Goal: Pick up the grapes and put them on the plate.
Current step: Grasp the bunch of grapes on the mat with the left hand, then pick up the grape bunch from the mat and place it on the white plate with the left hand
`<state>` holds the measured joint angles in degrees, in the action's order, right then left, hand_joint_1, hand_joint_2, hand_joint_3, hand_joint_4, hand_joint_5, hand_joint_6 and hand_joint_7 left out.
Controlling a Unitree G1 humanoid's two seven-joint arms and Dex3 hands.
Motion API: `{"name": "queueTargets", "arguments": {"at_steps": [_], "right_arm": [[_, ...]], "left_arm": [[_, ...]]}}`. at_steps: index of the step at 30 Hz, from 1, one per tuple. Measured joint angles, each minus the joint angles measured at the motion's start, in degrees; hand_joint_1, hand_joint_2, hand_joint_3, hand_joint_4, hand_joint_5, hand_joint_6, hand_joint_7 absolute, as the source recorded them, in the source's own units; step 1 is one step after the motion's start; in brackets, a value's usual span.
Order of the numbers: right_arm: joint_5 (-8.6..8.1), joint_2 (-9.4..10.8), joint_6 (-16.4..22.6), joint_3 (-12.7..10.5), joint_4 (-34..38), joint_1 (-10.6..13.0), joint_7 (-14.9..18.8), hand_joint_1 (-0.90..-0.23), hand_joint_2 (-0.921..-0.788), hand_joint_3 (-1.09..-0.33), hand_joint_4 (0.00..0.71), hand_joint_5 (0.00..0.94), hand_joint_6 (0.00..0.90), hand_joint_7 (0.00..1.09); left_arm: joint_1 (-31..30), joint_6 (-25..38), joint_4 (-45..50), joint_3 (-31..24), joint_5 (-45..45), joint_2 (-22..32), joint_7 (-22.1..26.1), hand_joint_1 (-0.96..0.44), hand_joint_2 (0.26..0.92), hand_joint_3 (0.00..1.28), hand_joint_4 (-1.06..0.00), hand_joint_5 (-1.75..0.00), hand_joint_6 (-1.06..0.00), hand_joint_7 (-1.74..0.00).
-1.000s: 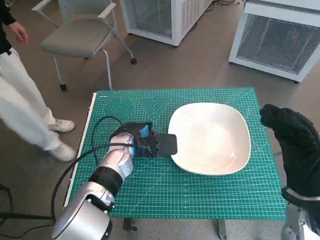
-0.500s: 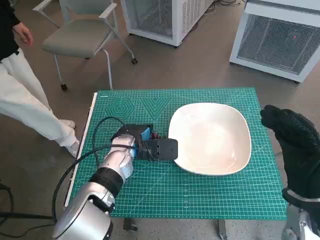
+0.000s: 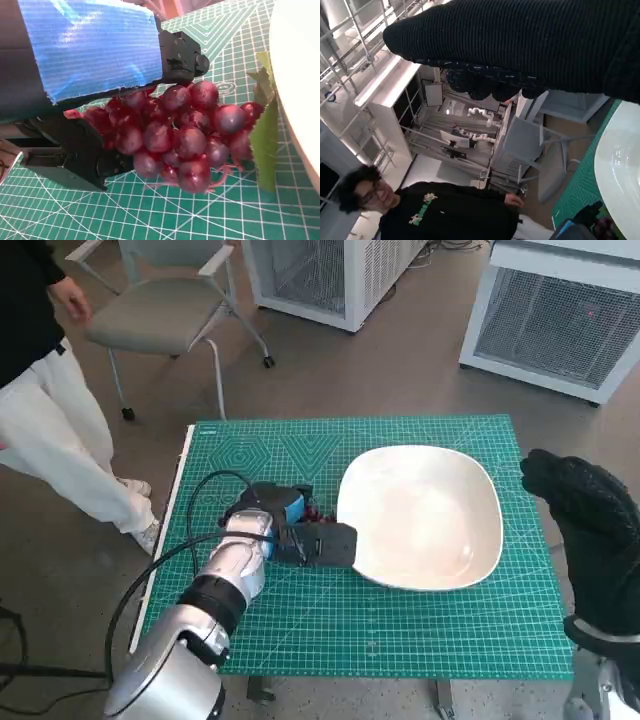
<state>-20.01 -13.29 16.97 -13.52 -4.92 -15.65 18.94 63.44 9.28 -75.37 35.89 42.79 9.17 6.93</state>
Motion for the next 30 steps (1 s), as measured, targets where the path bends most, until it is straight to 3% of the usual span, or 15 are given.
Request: {"name": "queueTargets", "arguments": {"at_steps": [26, 30], "right_arm": [[-0.06, -0.07, -0.07, -0.06, 0.32, -0.81, -0.03, -0.618, -0.921, -0.703, 0.357, 0.005, -0.001, 0.73], [-0.06, -0.13, -0.03, -0.08, 0.42, -0.98, -0.02, -0.619, -0.921, -0.703, 0.357, 0.005, -0.001, 0.73]], "left_arm": [[-0.18, -0.46, -0.21, -0.29, -0.45, 0.23, -0.60, 0.37, 0.691, 0.82, -0.33, -1.75, -0.42, -0.05], [-0.18, -0.47, -0.21, -0.41, -0.53, 0.33, -0.60, 0.37, 0.717, 0.78, -0.32, -1.74, -0.42, -0.05]]}}
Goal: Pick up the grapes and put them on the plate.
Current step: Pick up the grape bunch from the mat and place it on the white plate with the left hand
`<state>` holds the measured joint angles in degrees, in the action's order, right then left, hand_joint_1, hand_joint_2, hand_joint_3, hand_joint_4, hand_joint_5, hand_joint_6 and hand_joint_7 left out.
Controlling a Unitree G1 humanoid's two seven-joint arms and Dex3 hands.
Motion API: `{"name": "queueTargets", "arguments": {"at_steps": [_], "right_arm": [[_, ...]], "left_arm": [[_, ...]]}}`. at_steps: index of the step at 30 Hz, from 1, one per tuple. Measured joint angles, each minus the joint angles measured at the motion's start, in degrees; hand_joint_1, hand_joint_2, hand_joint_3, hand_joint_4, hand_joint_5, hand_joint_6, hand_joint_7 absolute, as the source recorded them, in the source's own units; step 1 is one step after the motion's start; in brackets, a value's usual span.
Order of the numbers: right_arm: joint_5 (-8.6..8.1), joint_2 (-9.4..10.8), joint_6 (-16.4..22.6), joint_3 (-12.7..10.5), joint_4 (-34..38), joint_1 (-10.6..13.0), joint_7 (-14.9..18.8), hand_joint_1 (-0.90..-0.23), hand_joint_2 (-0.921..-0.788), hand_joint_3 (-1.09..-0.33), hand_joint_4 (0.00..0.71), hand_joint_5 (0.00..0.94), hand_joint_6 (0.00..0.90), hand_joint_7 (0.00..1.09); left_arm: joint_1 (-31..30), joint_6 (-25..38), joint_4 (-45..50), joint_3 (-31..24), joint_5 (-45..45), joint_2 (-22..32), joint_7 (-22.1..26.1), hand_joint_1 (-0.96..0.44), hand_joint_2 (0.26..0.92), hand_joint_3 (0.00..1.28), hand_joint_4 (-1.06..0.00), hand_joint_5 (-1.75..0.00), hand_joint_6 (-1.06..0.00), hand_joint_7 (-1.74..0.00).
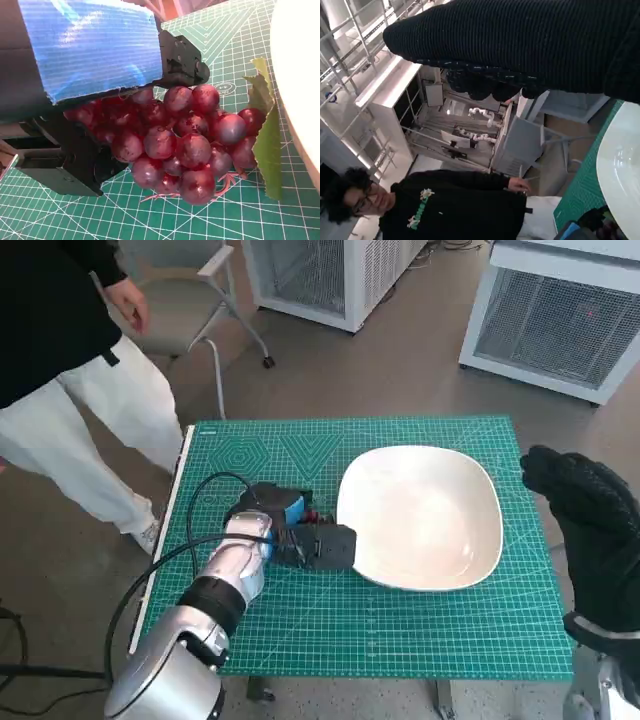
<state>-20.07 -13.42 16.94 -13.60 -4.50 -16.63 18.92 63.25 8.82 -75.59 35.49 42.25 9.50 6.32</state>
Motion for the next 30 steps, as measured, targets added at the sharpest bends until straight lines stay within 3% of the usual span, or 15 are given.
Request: {"name": "queueTargets", "arguments": {"at_steps": [4, 9, 17, 21, 26, 30], "right_arm": [[0.01, -0.08, 0.12, -0.02, 0.05, -0.13, 0.00, -0.621, -0.921, -0.702, 0.358, 0.005, -0.001, 0.73], [0.02, -0.09, 0.46, -0.02, 0.05, -0.15, 0.01, -0.622, -0.921, -0.700, 0.359, 0.006, -0.001, 0.72], [0.08, -0.11, 1.19, -0.02, 0.07, -0.15, 0.01, -0.622, -0.921, -0.700, 0.359, 0.006, -0.001, 0.72], [0.08, -0.14, 1.27, -0.02, 0.07, -0.14, 0.01, -0.621, -0.921, -0.701, 0.358, 0.006, -0.001, 0.72], [0.08, -0.16, 1.28, -0.03, 0.06, -0.14, 0.00, -0.621, -0.921, -0.702, 0.358, 0.006, -0.001, 0.71], [0.08, -0.16, 1.27, -0.02, 0.06, -0.14, 0.00, -0.622, -0.921, -0.701, 0.358, 0.006, -0.001, 0.71]], "left_arm": [[0.00, 0.00, 0.00, -0.07, -0.02, 0.15, 0.01, 0.36, 0.769, 0.68, -0.32, -1.70, -0.42, -0.03], [0.00, -0.01, 0.00, -0.09, -0.02, 0.32, 0.01, 0.35, 0.881, 0.46, -0.33, -1.63, -0.44, -0.02], [0.00, -0.15, 0.03, -0.09, -0.02, 0.74, 0.01, 0.35, 0.919, 0.37, -0.35, -1.59, -0.52, -0.05], [0.01, -0.23, 0.14, -0.27, -0.16, 1.14, 0.01, 0.35, 0.873, 0.44, -0.37, -1.59, -0.51, -0.04], [0.03, -0.47, 0.54, -1.03, -0.78, 1.80, 0.17, 0.37, 0.711, 0.71, -0.41, -1.64, -0.50, -0.02], [0.04, -1.09, 1.49, -2.10, -1.73, 2.66, 0.48, 0.38, 0.680, 0.71, -0.47, -1.59, -0.56, -0.04]]}}
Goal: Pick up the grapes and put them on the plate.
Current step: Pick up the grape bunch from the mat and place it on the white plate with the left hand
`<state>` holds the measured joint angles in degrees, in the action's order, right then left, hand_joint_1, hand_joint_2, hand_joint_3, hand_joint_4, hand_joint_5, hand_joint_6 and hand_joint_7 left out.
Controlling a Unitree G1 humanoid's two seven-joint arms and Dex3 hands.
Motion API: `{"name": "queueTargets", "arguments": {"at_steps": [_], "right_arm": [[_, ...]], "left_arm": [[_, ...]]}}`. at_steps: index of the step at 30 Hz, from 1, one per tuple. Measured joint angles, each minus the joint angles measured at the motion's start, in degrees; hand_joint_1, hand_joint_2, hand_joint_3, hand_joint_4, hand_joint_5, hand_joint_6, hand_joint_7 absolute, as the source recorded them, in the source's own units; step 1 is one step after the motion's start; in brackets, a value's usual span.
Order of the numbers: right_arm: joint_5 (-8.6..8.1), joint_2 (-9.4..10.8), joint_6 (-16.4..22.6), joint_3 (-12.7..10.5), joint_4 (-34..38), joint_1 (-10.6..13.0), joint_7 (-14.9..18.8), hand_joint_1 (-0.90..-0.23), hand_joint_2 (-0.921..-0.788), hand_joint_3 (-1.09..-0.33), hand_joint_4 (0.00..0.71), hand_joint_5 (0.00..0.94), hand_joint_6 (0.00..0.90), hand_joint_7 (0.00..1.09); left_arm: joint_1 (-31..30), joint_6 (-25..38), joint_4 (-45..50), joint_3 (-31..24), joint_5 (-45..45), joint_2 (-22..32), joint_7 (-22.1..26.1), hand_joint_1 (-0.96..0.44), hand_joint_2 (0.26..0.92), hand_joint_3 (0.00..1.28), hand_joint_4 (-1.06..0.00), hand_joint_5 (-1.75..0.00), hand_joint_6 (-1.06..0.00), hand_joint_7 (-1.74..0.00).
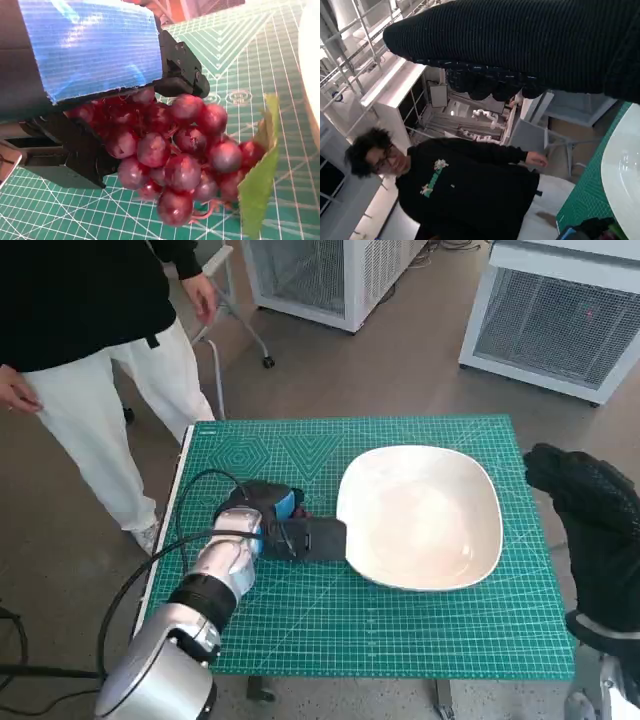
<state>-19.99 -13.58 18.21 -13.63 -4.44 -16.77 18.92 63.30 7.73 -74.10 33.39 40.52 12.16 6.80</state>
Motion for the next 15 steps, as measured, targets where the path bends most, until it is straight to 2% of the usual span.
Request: {"name": "queueTargets", "arguments": {"at_steps": [2, 4, 6, 9, 15], "right_arm": [[-0.01, 0.00, 0.00, 0.00, 0.00, 0.01, 0.00, -0.622, -0.921, -0.701, 0.359, 0.006, -0.001, 0.71], [-0.02, 0.00, -0.01, 0.00, -0.02, 0.01, 0.00, -0.621, -0.921, -0.702, 0.358, 0.006, -0.001, 0.71], [-0.03, 0.00, -0.05, 0.00, -0.06, 0.02, 0.00, -0.621, -0.921, -0.703, 0.358, 0.006, -0.001, 0.71], [-0.04, 0.00, -0.18, 0.00, -0.15, 0.04, -0.01, -0.621, -0.921, -0.702, 0.358, 0.006, -0.001, 0.71], [-0.03, 0.00, -0.30, 0.02, -0.22, 0.05, -0.01, -0.621, -0.921, -0.702, 0.358, 0.006, -0.001, 0.71]], "left_arm": [[0.02, -0.45, 0.82, -0.59, -0.55, 0.64, 0.06, 0.31, 0.721, 0.60, -0.50, -1.53, -0.61, -0.23], [0.08, -0.86, 1.75, -1.15, -0.94, 1.34, 0.11, 0.18, 0.793, 0.42, -0.52, -1.50, -0.64, -0.54], [0.12, -1.11, 2.99, -1.75, -1.26, 2.10, 0.19, 0.08, 0.844, 0.27, -0.54, -1.49, -0.70, -0.71], [0.11, -1.39, 5.77, -2.55, -1.62, 3.55, 0.48, 0.03, 0.874, 0.18, -0.55, -1.47, -0.75, -0.79], [-0.21, -2.01, 14.18, -4.17, -2.27, 7.15, 1.50, 0.00, 0.909, 0.11, -0.56, -1.47, -0.74, -0.86]]}}
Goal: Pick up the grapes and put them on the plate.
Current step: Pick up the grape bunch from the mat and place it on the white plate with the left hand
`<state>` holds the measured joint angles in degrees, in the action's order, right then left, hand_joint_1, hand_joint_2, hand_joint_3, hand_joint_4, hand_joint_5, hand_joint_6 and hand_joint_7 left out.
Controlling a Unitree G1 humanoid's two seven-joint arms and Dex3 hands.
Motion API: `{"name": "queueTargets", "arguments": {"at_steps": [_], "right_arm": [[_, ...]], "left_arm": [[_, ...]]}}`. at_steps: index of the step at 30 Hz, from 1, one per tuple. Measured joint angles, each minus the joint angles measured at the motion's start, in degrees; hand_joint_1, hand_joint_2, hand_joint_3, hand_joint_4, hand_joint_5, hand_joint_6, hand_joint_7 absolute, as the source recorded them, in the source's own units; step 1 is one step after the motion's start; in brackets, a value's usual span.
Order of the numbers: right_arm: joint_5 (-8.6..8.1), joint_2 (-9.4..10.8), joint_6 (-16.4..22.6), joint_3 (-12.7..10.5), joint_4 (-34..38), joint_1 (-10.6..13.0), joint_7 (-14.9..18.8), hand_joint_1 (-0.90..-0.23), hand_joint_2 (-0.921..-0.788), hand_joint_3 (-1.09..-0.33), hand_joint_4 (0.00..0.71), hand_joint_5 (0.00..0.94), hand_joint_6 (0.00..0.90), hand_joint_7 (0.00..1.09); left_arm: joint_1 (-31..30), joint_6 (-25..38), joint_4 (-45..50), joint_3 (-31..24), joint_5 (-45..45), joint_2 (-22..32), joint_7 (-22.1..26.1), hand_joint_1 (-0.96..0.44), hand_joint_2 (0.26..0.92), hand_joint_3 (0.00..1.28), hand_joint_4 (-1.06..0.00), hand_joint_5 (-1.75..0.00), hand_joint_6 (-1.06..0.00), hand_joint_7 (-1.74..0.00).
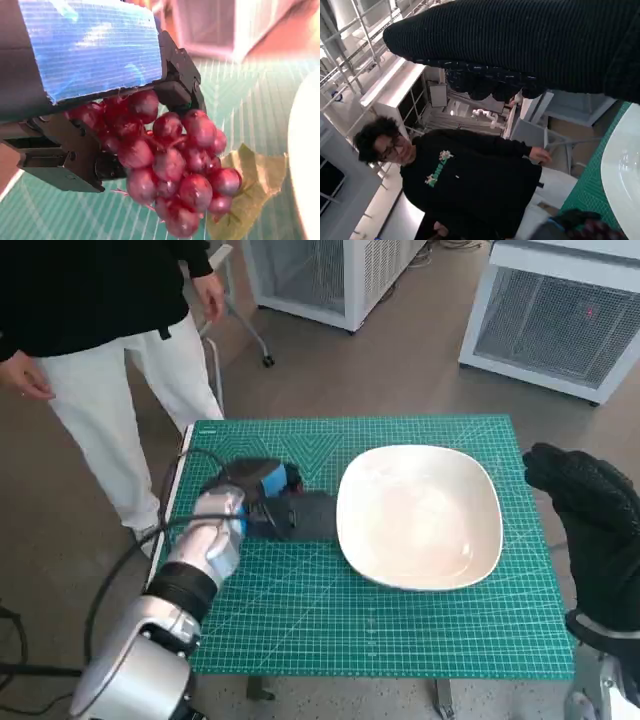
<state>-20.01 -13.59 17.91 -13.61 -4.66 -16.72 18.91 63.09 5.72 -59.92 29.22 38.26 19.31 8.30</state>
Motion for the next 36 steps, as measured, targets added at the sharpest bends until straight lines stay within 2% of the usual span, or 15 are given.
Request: {"name": "queueTargets", "arguments": {"at_steps": [9, 19, 26, 36], "right_arm": [[0.07, 0.01, -0.45, 0.10, -0.07, -0.01, -0.13, -0.614, -0.921, -0.705, 0.357, 0.006, -0.001, 0.71], [0.10, 0.07, -0.58, 0.24, -0.27, -0.03, -0.25, -0.611, -0.921, -0.706, 0.358, 0.006, -0.001, 0.71], [0.10, 0.08, -0.60, 0.34, -0.25, -0.08, -0.25, -0.613, -0.921, -0.706, 0.357, 0.006, -0.001, 0.71], [0.10, 0.08, -0.59, 0.31, -0.26, -0.07, -0.25, -0.611, -0.921, -0.708, 0.357, 0.006, -0.001, 0.71]], "left_arm": [[-2.72, 1.67, 16.65, -2.67, -0.18, 5.13, 3.32, 0.00, 0.919, 0.08, -0.60, -1.41, -0.73, -0.90], [-7.82, 4.52, 30.93, -4.99, 0.08, 8.05, 6.85, 0.00, 0.920, 0.08, -0.57, -1.45, -0.77, -0.85], [-8.85, 5.37, 35.48, -6.61, 0.07, 8.61, 7.90, 0.00, 0.919, 0.07, -0.57, -1.44, -0.78, -0.84], [-8.93, 5.09, 36.07, -6.85, 0.15, 8.55, 7.94, 0.00, 0.917, 0.07, -0.61, -1.41, -0.76, -0.85]]}}
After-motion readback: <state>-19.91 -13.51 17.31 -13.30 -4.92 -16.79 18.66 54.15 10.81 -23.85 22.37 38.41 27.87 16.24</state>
